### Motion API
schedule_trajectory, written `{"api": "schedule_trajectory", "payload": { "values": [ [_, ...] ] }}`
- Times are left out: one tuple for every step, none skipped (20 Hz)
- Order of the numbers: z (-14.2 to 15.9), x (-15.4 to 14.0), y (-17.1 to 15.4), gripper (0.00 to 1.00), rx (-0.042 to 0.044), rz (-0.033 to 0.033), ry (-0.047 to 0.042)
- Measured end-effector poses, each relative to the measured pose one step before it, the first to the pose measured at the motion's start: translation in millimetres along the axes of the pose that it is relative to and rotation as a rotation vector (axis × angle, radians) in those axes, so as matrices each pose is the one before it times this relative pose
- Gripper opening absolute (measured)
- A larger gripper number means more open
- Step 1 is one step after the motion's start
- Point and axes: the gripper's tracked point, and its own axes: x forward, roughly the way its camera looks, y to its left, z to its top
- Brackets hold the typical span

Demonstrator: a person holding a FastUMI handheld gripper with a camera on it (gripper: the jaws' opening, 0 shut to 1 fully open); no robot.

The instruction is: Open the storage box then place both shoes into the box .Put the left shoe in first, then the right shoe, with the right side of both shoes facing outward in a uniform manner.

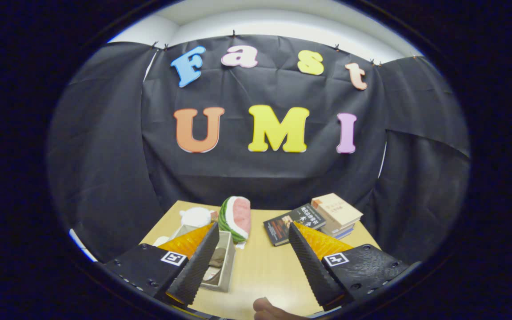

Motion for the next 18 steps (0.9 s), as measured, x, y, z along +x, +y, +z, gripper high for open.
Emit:
{"api": "schedule_trajectory", "payload": {
  "values": [
    [12.05, -12.4, -11.41, 0.96, 0.00269, -0.00627, -0.04386],
    [13.03, -10.23, -10.51, 0.96, 0.00132, -0.00318, -0.0547],
    [13.55, -8.65, -11.24, 0.96, -0.0025, -0.01027, -0.05172],
    [9.58, -10.08, -12.99, 0.96, 0.00007, -0.01653, -0.03801],
    [3.81, -8.85, -9.33, 0.96, 0.00592, -0.01248, -0.02008],
    [0.14, -8.1, -2.62, 0.96, 0.00729, 0.00337, -0.01246],
    [1.13, -4.54, -2.64, 0.96, 0.00312, 0.00432, -0.00509],
    [0.42, -2.42, -8.77, 0.96, -0.00468, -0.00944, -0.00519],
    [-1.15, -2.34, -6.32, 0.96, -0.0007, -0.00934, 0.00152],
    [5.49, -6.21, -1.14, 0.96, -0.00095, -0.00233, -0.00873],
    [1.04, -0.68, -3.06, 0.96, -0.00165, -0.00288, -0.00727],
    [-1.01, 1.65, -4.15, 0.96, 0.00126, -0.0071, -0.00081],
    [-2.66, -0.55, -4.16, 0.96, 0.0052, -0.0096, 0.00759],
    [-3.13, 2.4, -0.19, 0.96, 0.00352, -0.0005, 0.00952],
    [-4.13, -0.21, -0.39, 0.96, -0.00289, 0.00076, 0.01088],
    [-0.27, 1.25, -0.98, 0.96, -0.00388, -0.00233, 0.00496],
    [-0.6, 0.26, -0.42, 0.96, -0.00296, -0.00389, -0.00014],
    [-0.67, 0.05, 1.21, 0.96, -0.00355, -0.00251, -0.00058]
  ]
}}
